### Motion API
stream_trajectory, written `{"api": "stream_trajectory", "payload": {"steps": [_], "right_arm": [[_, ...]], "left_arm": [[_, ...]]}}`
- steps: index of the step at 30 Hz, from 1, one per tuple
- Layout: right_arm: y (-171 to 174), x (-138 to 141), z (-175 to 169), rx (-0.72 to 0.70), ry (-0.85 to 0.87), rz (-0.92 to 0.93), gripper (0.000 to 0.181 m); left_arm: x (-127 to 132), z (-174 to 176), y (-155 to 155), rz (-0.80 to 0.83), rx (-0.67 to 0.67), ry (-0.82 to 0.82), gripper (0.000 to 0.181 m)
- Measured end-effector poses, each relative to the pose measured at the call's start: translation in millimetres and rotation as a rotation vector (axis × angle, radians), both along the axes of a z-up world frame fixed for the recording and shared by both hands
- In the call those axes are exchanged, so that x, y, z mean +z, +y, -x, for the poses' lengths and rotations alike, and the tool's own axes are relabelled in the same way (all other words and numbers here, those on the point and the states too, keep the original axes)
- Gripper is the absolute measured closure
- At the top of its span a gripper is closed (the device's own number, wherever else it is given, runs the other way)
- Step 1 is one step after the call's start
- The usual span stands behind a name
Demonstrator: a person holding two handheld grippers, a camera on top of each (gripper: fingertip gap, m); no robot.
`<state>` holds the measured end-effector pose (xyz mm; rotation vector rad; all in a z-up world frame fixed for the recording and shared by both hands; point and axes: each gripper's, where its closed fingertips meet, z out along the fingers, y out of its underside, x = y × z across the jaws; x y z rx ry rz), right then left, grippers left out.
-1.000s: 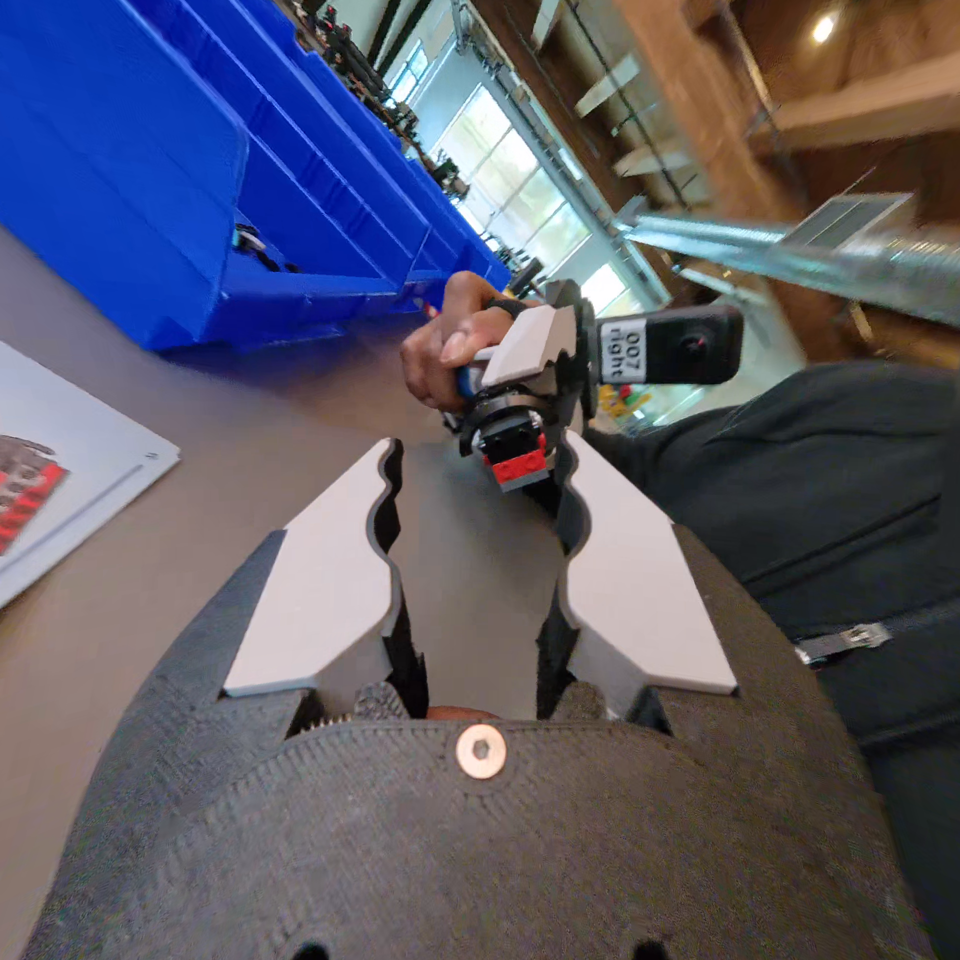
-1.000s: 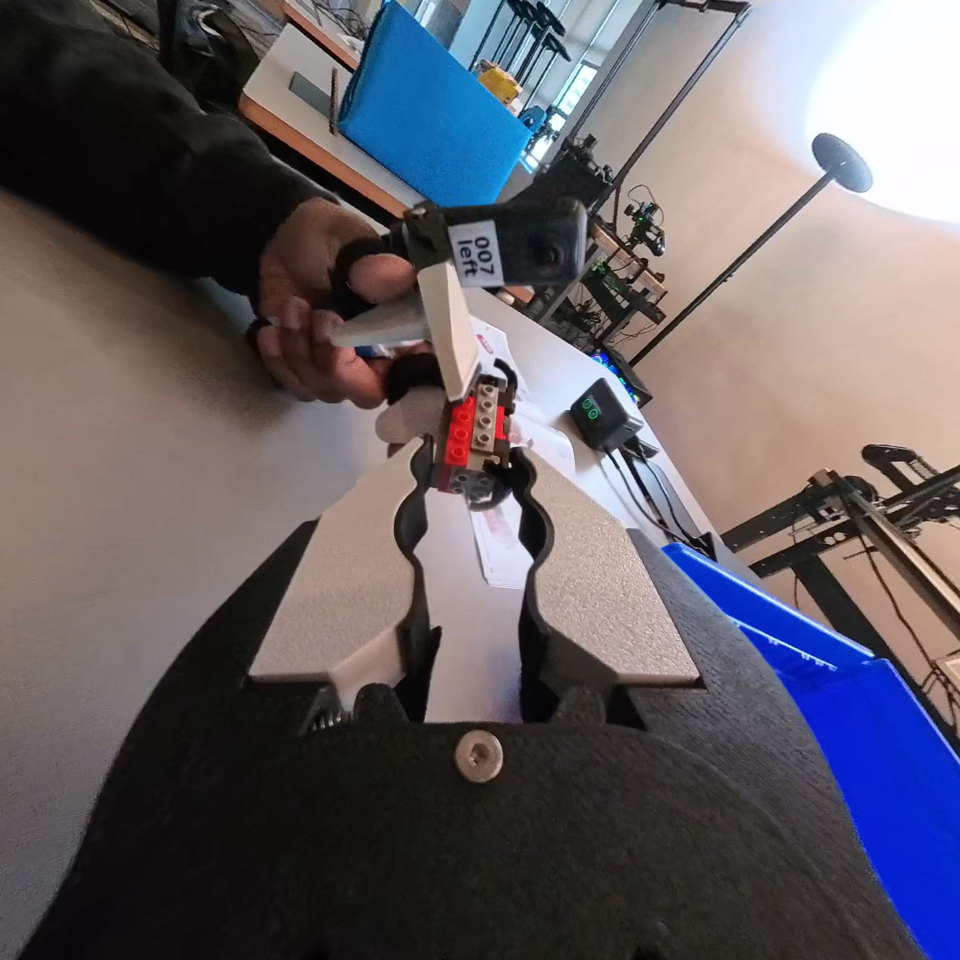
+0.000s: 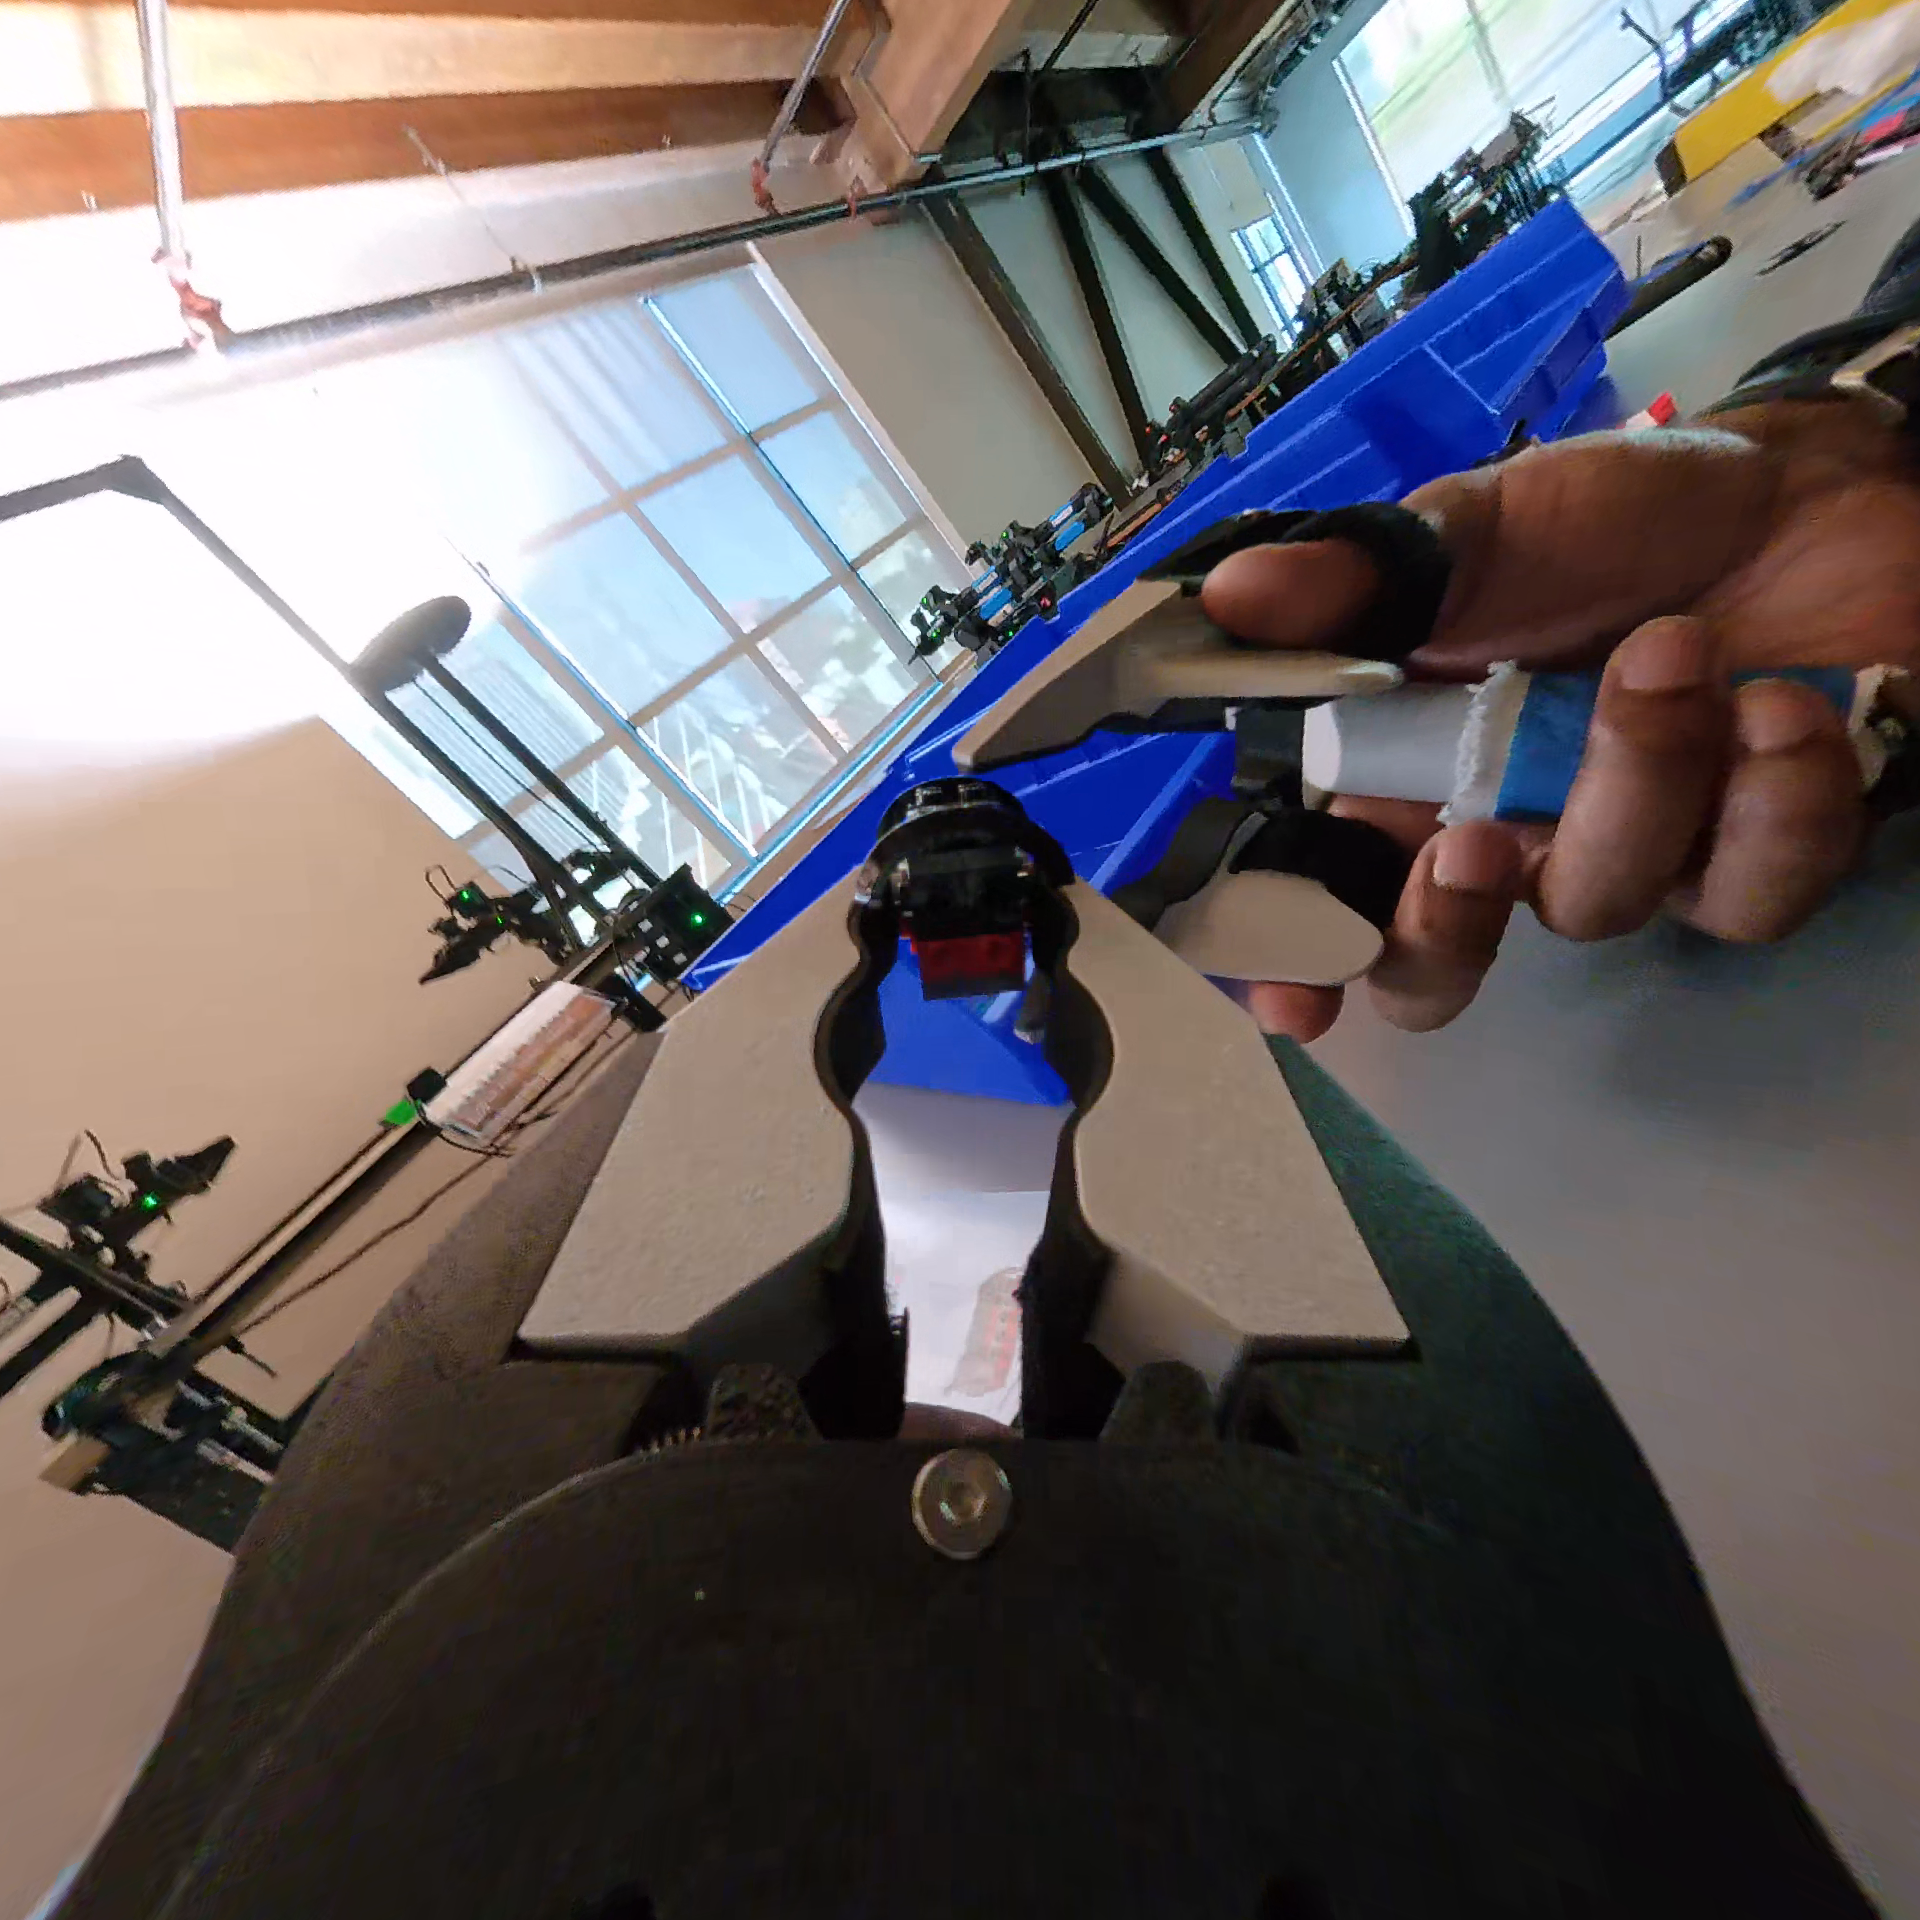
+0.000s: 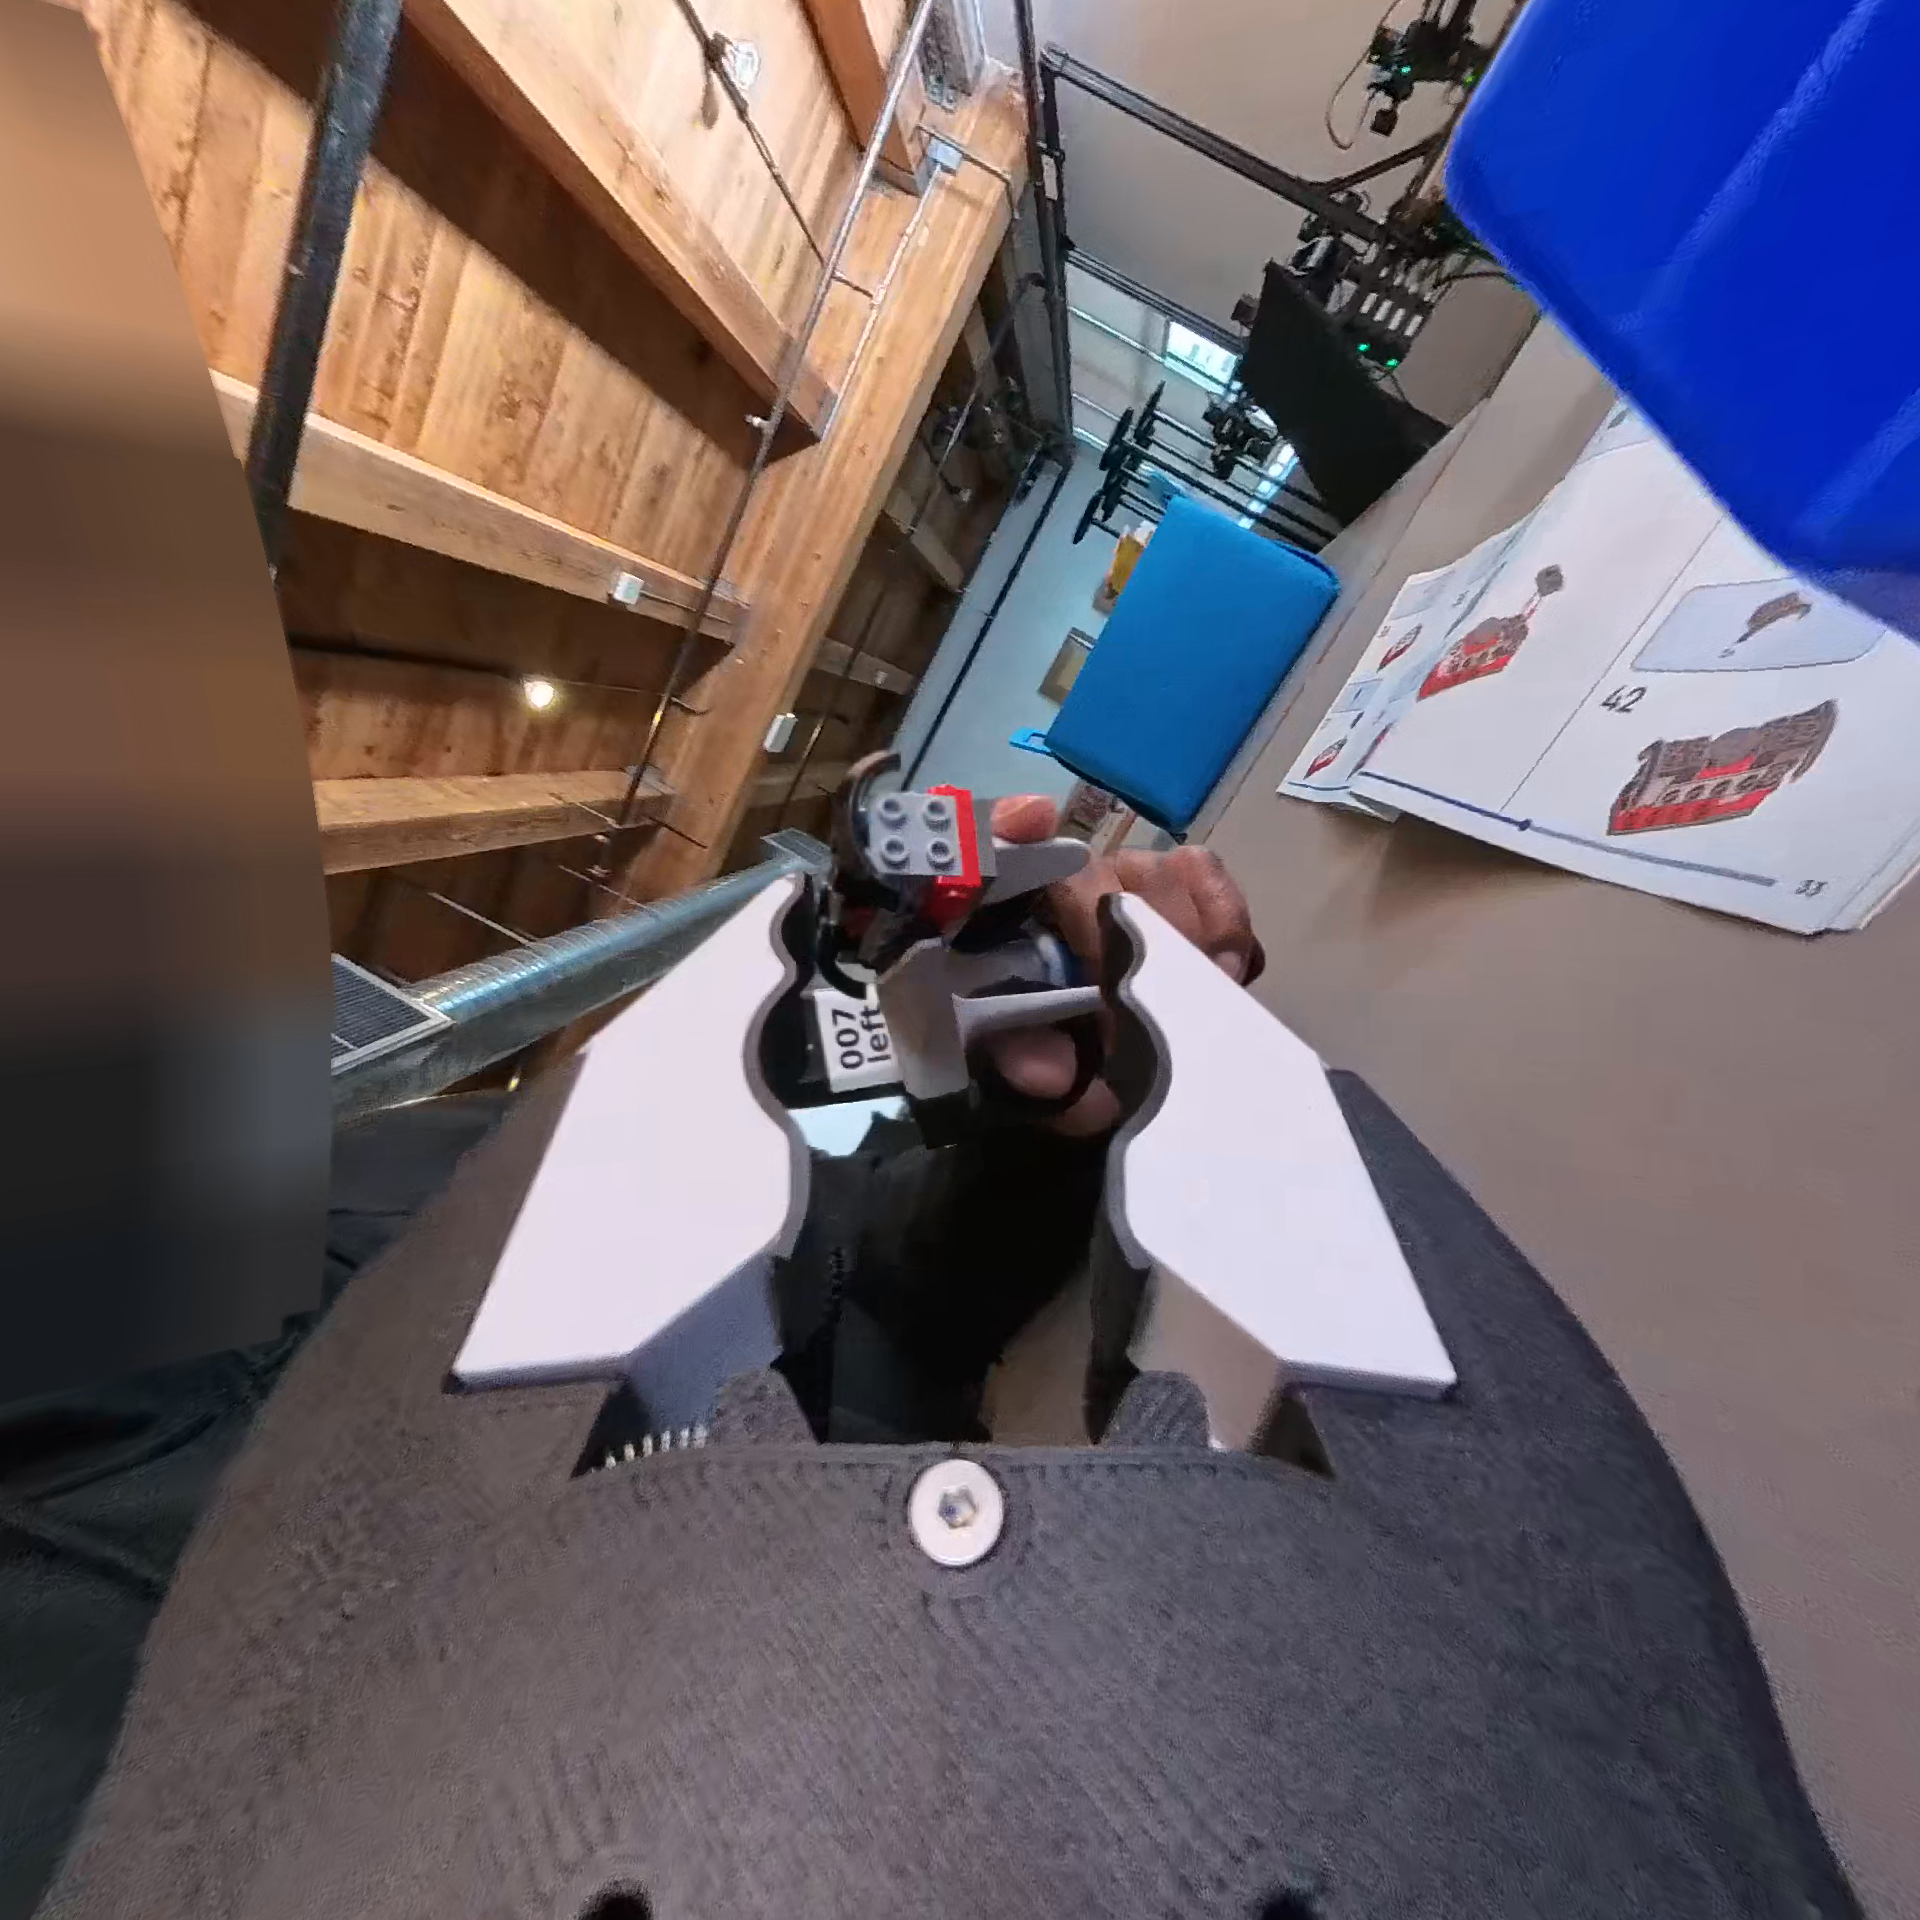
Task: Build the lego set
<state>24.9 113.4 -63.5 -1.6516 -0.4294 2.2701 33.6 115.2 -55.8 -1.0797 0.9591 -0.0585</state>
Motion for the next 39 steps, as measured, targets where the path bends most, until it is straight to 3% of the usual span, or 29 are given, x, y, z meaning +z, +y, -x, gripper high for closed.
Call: {"api": "stream_trajectory", "payload": {"steps": [8, 14, 17, 21, 26, 29, 34, 39], "right_arm": [[-10.3, 15.5, -3.7, 0.023, 0.117, -0.018, 0.153], [-10.7, 18.1, -5.5, -0.061, 0.125, -0.117, 0.153], [-7.9, 24.2, -10.4, -0.120, 0.126, -0.235, 0.152], [-1.0, 25.8, -16.7, -0.183, 0.060, -0.443, 0.153], [1.9, 23.8, -20.3, -0.210, -0.006, -0.624, 0.152], [-2.5, 19.7, -17.2, -0.204, -0.038, -0.694, 0.152], [-13.3, 13.4, -10.4, -0.185, -0.084, -0.798, 0.152], [-15.8, 14.2, -11.3, -0.189, -0.099, -0.852, 0.152]], "left_arm": [[3.3, -7.2, -9.6, -0.097, -0.015, 0.063, 0.155], [5.5, -7.9, -9.9, -0.107, -0.002, 0.052, 0.154], [-8.6, -7.3, -5.0, 0.038, -0.037, 0.046, 0.136], [-26.3, -8.7, -9.8, 0.350, -0.201, -0.055, 0.119], [-1.6, -9.4, -14.9, 0.635, -0.398, -0.351, 0.119], [5.6, -12.3, -14.7, 0.685, -0.422, -0.399, 0.127], [-3.7, -15.6, -15.2, 0.689, -0.389, -0.335, 0.148], [-2.9, -16.9, -18.3, 0.694, -0.414, -0.337, 0.151]]}}
